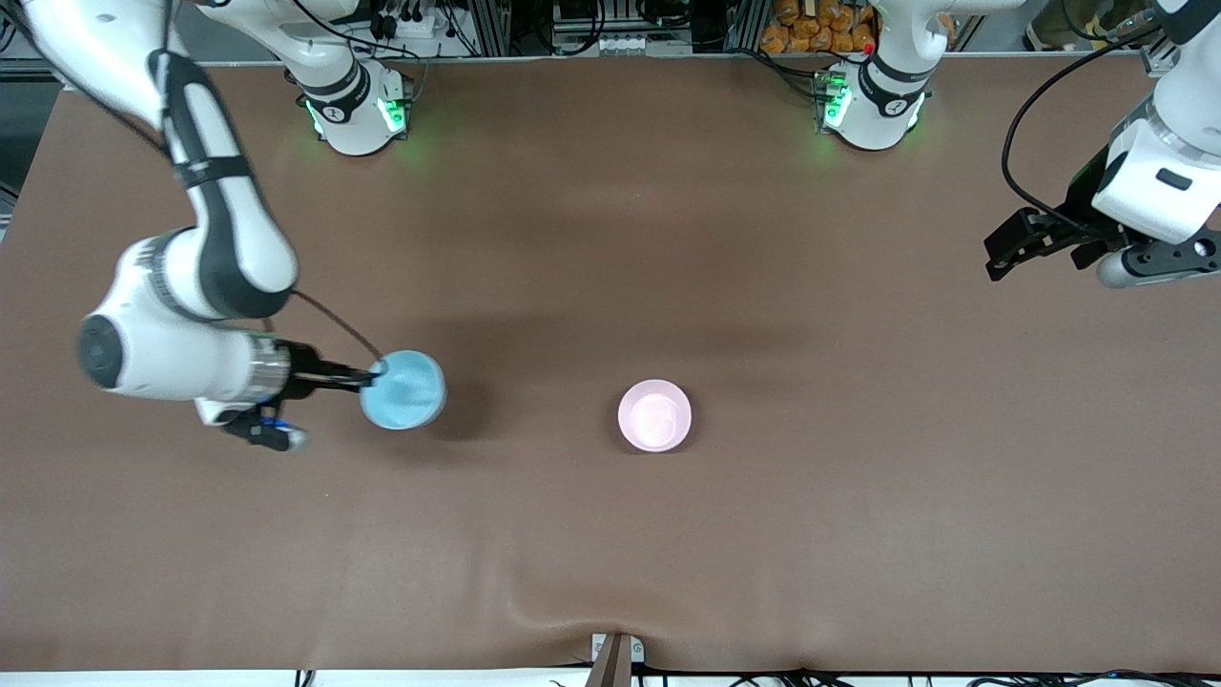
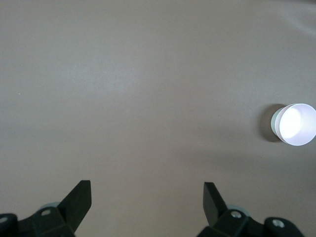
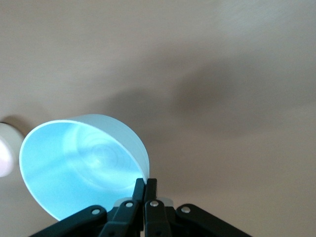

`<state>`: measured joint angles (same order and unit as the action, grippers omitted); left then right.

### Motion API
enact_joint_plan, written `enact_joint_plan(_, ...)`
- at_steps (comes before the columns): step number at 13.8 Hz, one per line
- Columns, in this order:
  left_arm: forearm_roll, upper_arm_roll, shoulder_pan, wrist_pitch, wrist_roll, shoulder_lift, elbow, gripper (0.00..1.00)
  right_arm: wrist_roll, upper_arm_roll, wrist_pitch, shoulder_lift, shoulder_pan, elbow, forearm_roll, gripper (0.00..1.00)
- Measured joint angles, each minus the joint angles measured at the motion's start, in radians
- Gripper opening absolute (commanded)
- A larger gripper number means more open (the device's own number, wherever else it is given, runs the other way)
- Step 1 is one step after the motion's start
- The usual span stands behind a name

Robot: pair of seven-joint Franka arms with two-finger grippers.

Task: Stack pink and blue bowls on white bowl
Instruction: 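Carry the blue bowl with the right gripper onto the pink bowl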

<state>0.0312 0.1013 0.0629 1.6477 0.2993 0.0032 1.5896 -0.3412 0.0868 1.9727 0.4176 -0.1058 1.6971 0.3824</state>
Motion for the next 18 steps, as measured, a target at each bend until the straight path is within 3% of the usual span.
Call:
enact_joint_plan(5,0.000,0.001,0.002,0.018,-0.001,0.007,0.000,1.00,-0.304,0.001,0.169,0.033,-0.177,-0.021,0.078,0.00)
enact_joint_plan(10,0.000,0.001,0.006,0.026,-0.001,0.012,0.000,1.00,-0.630,0.001,0.295,0.176,-0.348,-0.129,0.088,0.00)
enact_joint_plan(13,0.000,0.001,0.009,0.041,-0.001,0.016,0.000,1.00,-0.712,-0.001,0.344,0.224,-0.398,-0.191,0.088,0.00)
enact_joint_plan(18,0.000,0.001,0.009,0.058,-0.001,0.025,0.000,1.00,-0.749,-0.002,0.412,0.251,-0.451,-0.195,0.088,0.00)
